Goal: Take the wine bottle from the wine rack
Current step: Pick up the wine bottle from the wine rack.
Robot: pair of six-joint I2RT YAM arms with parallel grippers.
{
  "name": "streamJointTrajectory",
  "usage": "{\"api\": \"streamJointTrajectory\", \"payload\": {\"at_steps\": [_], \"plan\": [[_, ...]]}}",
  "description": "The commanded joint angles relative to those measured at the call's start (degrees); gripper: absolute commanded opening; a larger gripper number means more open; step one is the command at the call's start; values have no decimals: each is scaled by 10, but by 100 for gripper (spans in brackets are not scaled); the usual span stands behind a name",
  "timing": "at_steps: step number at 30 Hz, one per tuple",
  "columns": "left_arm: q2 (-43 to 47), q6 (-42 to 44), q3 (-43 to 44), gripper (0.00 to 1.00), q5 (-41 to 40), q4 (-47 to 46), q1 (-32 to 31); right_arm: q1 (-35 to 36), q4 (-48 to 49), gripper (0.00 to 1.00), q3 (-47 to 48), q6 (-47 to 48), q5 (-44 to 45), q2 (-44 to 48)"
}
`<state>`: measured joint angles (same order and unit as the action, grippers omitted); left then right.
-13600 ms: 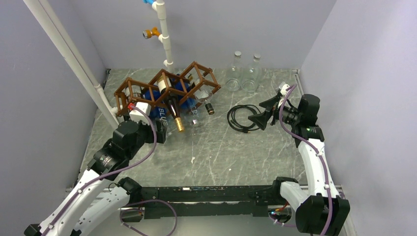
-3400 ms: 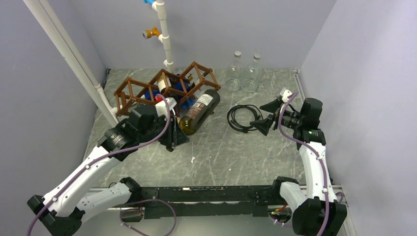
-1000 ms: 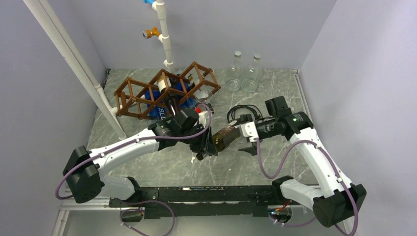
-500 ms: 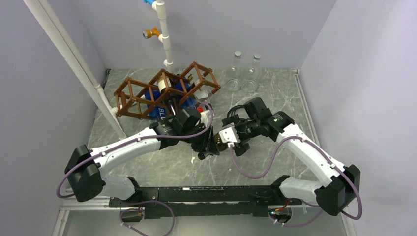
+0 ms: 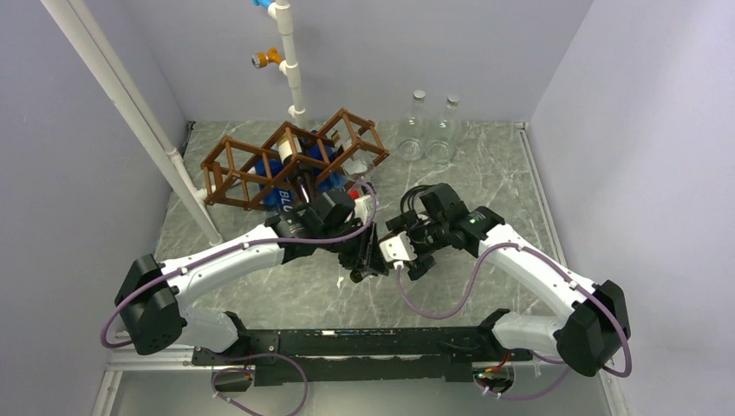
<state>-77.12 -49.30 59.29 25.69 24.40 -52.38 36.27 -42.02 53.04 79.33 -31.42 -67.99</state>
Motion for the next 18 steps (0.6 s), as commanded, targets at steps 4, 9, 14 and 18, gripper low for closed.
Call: {"api": "streamJointTrajectory", "payload": {"at_steps": [4,9,14,18], "plan": [[20,2,26,0,30,-107,-2,5,44,80,-19,-1,-8,-4],[24,0,16,20,33,-113,-2,3,46,58,-33,-10,-41,8],[40,-10,-13,68,37,-151,-2,-3,63,14,-70,-18,-84,30],[52,-4,-31,86,28,-165,-2,-11,80,2,-94,-25,-99,44]]}}
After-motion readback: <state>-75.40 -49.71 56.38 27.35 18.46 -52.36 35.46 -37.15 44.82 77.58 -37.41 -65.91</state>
